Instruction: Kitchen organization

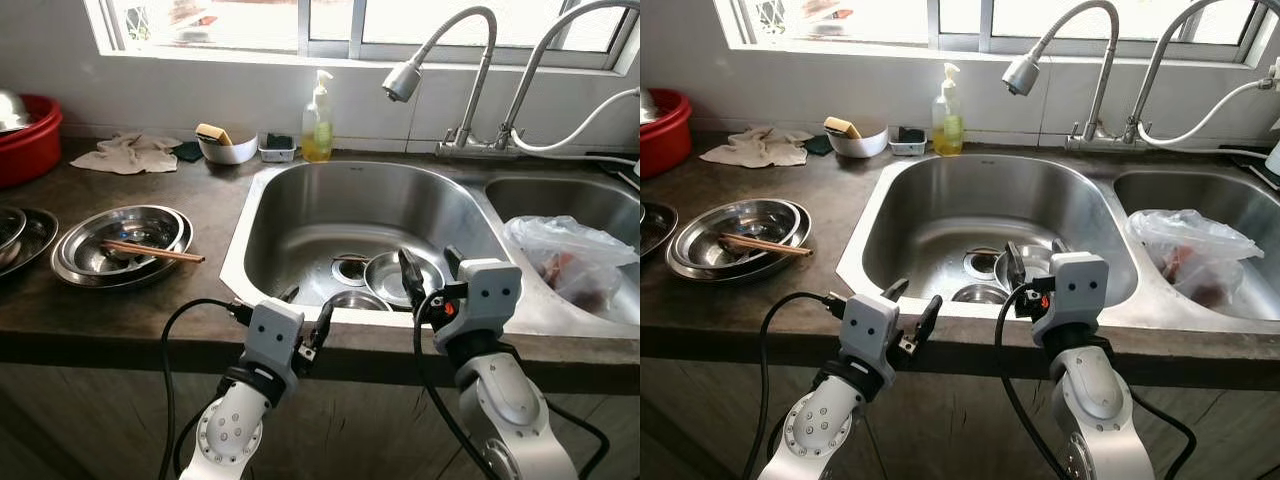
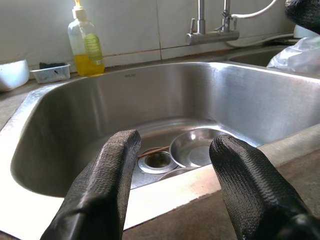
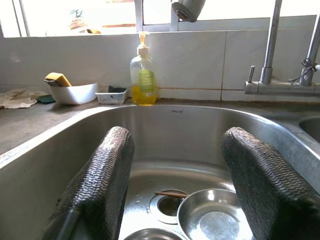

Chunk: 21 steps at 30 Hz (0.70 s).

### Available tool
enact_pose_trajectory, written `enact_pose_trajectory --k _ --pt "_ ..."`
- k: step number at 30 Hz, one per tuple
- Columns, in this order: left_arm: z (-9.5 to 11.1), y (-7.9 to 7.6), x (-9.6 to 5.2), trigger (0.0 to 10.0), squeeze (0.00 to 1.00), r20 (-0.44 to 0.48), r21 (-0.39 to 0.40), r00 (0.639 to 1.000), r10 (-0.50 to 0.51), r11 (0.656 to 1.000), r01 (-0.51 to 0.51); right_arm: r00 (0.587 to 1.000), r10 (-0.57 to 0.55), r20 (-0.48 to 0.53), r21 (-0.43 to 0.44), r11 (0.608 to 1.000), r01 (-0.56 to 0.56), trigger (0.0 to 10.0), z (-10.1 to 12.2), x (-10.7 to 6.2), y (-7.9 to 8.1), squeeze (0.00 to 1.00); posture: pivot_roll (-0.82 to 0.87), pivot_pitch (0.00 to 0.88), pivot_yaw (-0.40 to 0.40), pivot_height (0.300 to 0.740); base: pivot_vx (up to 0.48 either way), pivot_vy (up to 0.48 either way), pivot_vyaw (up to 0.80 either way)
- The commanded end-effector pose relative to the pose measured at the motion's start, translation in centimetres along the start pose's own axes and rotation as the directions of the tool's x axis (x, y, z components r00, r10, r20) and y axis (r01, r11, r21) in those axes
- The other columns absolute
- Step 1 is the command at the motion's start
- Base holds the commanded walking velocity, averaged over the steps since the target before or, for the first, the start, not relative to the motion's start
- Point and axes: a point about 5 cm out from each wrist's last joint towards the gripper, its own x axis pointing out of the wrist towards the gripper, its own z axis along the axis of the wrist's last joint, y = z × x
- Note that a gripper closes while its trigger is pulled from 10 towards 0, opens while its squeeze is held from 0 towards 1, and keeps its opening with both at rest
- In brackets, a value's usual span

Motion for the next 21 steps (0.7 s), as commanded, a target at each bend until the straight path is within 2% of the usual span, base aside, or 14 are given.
enact_pose_trajectory --k 1,21 --pt "-0.28 -0.19 -0.05 10.0 0.0 -0.01 -0.002 1.0 -0.011 1.0 0.011 1.0 0.004 0.021 0.004 1.0 -0.005 10.0 0.46 0.19 0.24 0.0 0.0 0.0 -0.043 0.74 -0.266 0.0 0.0" --pt "-0.38 -0.39 -0.1 10.0 0.0 -0.017 -0.004 1.0 -0.013 1.0 0.013 1.0 -0.002 0.01 0.01 1.0 0.002 10.0 0.29 0.34 0.58 0.0 0.0 0.0 -0.042 0.74 -0.28 0.0 0.0"
